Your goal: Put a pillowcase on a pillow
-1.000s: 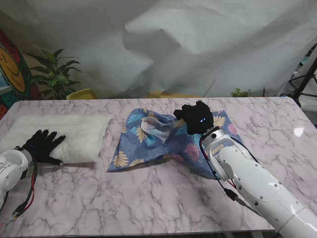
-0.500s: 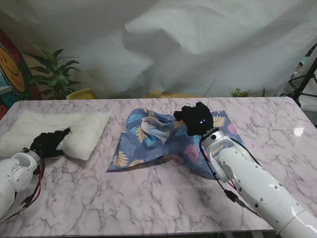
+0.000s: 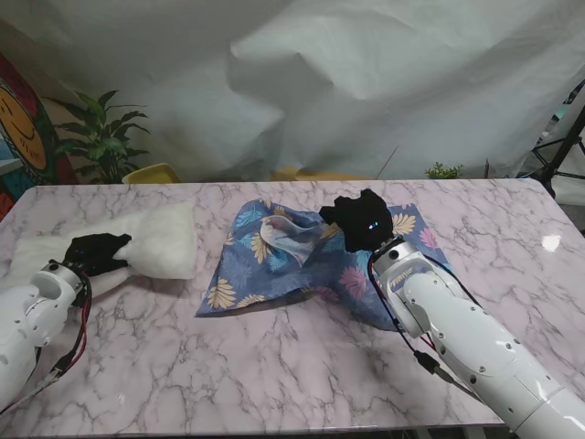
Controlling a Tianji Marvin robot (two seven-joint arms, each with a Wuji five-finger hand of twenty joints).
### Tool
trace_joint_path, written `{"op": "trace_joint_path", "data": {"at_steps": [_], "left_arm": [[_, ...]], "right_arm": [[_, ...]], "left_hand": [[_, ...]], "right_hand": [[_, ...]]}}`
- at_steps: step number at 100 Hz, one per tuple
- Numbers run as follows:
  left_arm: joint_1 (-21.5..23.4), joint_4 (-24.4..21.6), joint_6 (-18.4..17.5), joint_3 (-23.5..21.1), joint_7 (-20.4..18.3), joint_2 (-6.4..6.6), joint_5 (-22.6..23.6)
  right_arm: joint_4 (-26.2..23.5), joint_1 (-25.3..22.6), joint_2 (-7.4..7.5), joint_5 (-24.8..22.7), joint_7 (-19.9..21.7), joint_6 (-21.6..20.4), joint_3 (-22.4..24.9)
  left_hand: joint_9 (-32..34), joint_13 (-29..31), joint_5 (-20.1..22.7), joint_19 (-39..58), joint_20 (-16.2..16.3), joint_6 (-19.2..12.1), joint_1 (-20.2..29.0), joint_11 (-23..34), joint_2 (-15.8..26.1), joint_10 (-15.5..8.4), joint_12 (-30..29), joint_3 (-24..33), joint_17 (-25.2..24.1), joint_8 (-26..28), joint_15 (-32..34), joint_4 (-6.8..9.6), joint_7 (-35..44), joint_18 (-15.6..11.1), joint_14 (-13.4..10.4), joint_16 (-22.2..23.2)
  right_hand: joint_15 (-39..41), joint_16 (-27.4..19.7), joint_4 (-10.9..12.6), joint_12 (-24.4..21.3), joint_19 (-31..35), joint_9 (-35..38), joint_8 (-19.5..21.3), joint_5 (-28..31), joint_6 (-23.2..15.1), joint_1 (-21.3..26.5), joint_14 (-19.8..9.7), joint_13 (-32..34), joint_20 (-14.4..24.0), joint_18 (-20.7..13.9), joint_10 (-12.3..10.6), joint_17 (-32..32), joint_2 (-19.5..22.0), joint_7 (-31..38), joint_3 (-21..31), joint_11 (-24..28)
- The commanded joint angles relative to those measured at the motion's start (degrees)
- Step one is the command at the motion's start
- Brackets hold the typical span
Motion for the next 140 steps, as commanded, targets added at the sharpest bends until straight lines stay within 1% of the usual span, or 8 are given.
{"op": "trace_joint_path", "data": {"at_steps": [1, 19, 29, 41, 63, 86, 122, 140], "left_arm": [[0.1, -4.0, -0.3, 0.4, 1.6, -1.57, -0.5], [0.8, -11.9, 0.0, -0.7, 9.1, -3.77, -0.2], [-0.7, -13.6, -3.3, 0.9, 12.5, -4.9, -1.6], [-3.0, -15.1, -8.0, 4.2, 12.5, -5.32, -1.8], [-6.9, -14.3, -18.5, 9.4, 6.5, -5.08, -2.7], [-8.0, -14.5, -23.0, 11.3, 5.1, -4.12, 0.1], [-3.1, -22.7, -28.3, 1.4, -6.8, -2.19, 3.1], [-1.9, -22.6, -29.0, -0.3, -8.8, -2.12, 2.0]], "right_arm": [[-0.4, -0.4, 0.14, -0.2, 0.0, -0.1, 0.0], [-0.5, -0.8, 0.16, -0.3, 0.1, 0.0, 0.2], [-0.5, -1.0, 0.13, -0.1, 0.4, 0.1, 0.5], [-0.2, -0.9, 0.03, 0.5, 0.6, 0.2, 0.9], [0.1, -1.0, -0.03, 1.1, 1.2, 0.3, 1.8], [0.9, -0.7, -0.02, 1.4, 1.4, 0.1, 1.8], [3.9, 1.2, -0.09, 2.7, 1.3, 0.2, 0.1], [4.4, 1.7, 0.0, 2.6, 1.6, 0.4, -0.1]], "left_hand": [[2.5, 0.6, 5.4, 10.7, 6.0, -7.1, 10.1, 5.6, 9.2, 0.3, 3.3, 12.3, 3.0, 8.6, 5.7, 3.16, 13.7, -11.1, -3.7, 3.5], [2.3, -0.2, 4.9, 11.1, 7.3, -8.1, 10.1, 7.9, 9.3, -0.5, 6.1, 12.0, 0.3, 12.4, 8.0, 3.17, 13.6, -10.9, -5.4, 6.1], [2.3, -0.5, 5.0, 9.8, 7.4, -8.4, 10.1, 8.0, 9.3, -1.0, 7.1, 12.0, -1.4, 13.1, 7.7, 3.22, 13.4, -10.4, -6.0, 6.7], [2.7, -0.6, 5.1, 8.5, 7.4, -9.3, 10.1, 7.8, 8.9, -2.0, 7.9, 12.0, -2.0, 13.8, 7.0, 3.11, 13.6, -10.5, -6.8, 7.2], [3.8, 0.1, 5.7, 6.7, 7.8, -10.6, 10.1, 7.3, 8.0, -3.4, 9.5, 12.2, -2.8, 14.6, 5.9, 2.67, 14.2, -10.5, -8.0, 8.3], [4.3, 0.6, 5.6, 5.8, 8.2, -11.1, 10.1, 7.3, 7.7, -4.1, 11.0, 12.4, -3.0, 15.2, 5.4, 2.48, 14.7, -10.8, -8.5, 9.5], [4.8, 1.5, 5.5, 6.5, 9.6, -11.2, 10.1, 7.9, 7.7, -4.2, 12.7, 12.4, -2.9, 15.4, 6.1, 2.2, 15.1, -10.9, -8.7, 12.0], [5.1, 1.7, 5.6, 6.6, 9.9, -11.3, 10.1, 7.9, 7.5, -4.2, 13.0, 12.4, -2.7, 15.4, 6.2, 2.17, 15.1, -10.7, -8.7, 12.5]], "right_hand": [[1.6, 2.5, 0.6, 0.4, 0.0, 0.1, -0.1, -1.2, -1.5, 0.8, -1.5, 0.6, 0.4, -0.3, -0.1, -0.7, -0.8, 0.8, 3.7, 0.0], [1.6, 2.5, 0.6, 0.4, 0.0, 0.1, -0.1, -1.2, -1.5, 0.8, -1.5, 0.6, 0.4, -0.3, -0.1, -0.7, -0.7, 0.8, 3.6, -0.1], [1.5, 2.5, 0.6, 0.4, 0.0, 0.1, -0.1, -1.2, -1.5, 0.8, -1.5, 0.6, 0.4, -0.3, -0.1, -0.7, -0.6, 0.8, 3.6, -0.1], [1.5, 2.6, 0.6, 0.4, 0.0, 0.1, -0.1, -1.2, -1.5, 0.8, -1.5, 0.6, 0.5, -0.3, 0.1, -0.7, -0.6, 0.8, 3.6, -0.1], [1.5, 2.6, 0.6, 0.5, 0.2, 0.1, -0.1, -1.2, -1.4, 0.8, -1.5, 0.7, 0.5, -0.3, 0.1, -0.7, -0.6, 0.8, 3.6, -0.2], [1.4, 2.6, 0.6, 0.5, 0.3, 0.2, -0.1, -1.3, -1.4, 0.8, -1.5, 0.7, 0.6, -0.2, 0.1, -0.8, -0.6, 0.8, 3.6, -0.3], [1.3, 2.7, 0.6, 0.6, 0.4, 0.2, -0.1, -1.3, -1.3, 0.8, -1.5, 0.7, 0.6, -0.2, 0.0, -0.9, -0.6, 0.8, 3.6, -0.5], [1.3, 2.7, 0.6, 0.8, 0.5, 0.2, -0.1, -1.3, -1.3, 0.9, -1.5, 0.7, 0.6, -0.3, 0.0, -0.9, -0.6, 0.8, 3.6, -0.5]]}}
